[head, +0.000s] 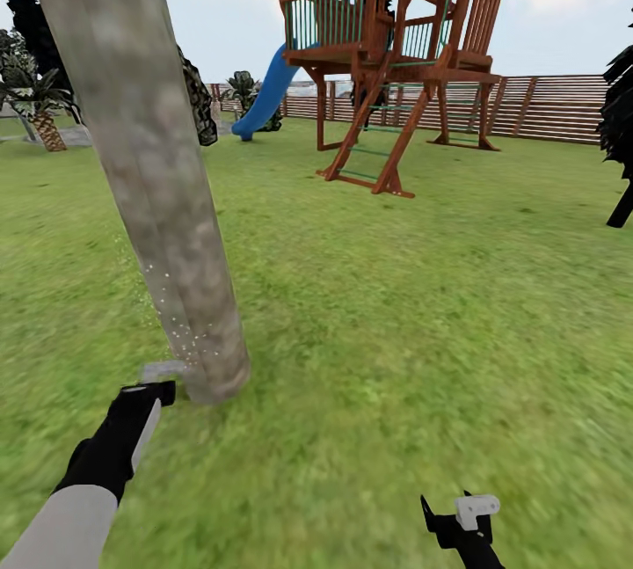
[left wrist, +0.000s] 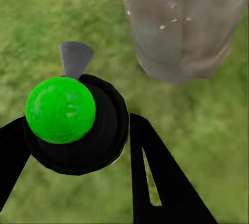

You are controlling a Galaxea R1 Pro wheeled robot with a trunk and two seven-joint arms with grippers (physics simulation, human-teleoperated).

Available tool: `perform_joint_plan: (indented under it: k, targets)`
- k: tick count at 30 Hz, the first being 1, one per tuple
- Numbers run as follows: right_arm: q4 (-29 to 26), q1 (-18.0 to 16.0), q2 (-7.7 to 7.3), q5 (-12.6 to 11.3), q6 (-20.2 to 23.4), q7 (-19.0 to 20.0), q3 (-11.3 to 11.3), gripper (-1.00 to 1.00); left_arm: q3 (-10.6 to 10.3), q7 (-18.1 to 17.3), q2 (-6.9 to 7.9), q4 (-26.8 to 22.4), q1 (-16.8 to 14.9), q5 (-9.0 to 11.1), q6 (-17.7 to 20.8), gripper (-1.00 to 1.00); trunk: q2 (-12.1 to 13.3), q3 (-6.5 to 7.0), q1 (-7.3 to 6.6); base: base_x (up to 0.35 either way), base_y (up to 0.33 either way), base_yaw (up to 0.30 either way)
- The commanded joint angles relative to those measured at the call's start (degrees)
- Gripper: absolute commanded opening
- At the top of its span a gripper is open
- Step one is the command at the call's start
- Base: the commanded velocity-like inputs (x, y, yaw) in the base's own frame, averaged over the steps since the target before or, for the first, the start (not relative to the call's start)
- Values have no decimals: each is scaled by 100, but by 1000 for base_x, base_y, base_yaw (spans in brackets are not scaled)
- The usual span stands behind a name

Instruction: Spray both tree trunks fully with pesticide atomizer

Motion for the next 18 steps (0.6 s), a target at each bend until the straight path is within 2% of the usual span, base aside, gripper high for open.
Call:
perform_joint_plan:
  k: [1,3,4,7,8,10,11,12,14,16,18]
  targets:
    - [1,0,0,-1,0,0,-1,100,-6,-18,56,-173,22,88,183,-100,0,-1,0,0,0,0]
    - [4,2,0,1,0,0,-1,100,-56,-37,10,-377,50,88,416,-100,0,-1,0,0,0,0]
    - [6,0,0,-2,0,1,-1,100,-255,-41,-260,-569,26,82,499,-100,0,-1,0,0,0,0]
    - [6,1,0,-2,0,1,-1,100,-613,-42,-555,-959,3,88,900,-100,0,-1,0,0,0,0]
    - [7,2,0,0,0,2,-1,100,-638,-42,-570,-1038,-1,93,956,-100,0,-1,0,0,0,0]
    - [8,2,0,1,0,3,-1,100,-624,-49,-450,-1219,-79,321,1202,-100,0,-1,0,0,0,0]
    - [8,1,0,1,0,5,-1,100,-618,-50,-321,-1303,-91,464,1284,-100,0,-1,0,0,0,0]
    - [8,2,0,1,1,10,-1,100,-615,-50,-65,-1377,-98,685,1343,-100,0,-1,0,0,0,0]
    - [8,1,0,1,0,19,-1,100,-614,-51,205,-1417,-98,931,1408,-100,0,-1,0,0,0,0]
    - [8,1,0,1,0,19,-1,100,-654,-51,229,-1437,-102,975,1701,-100,0,-1,0,0,0,0]
    - [8,0,0,1,1,19,-1,100,-680,-51,170,-1545,-106,979,1842,-100,0,-1,0,0,0,0]
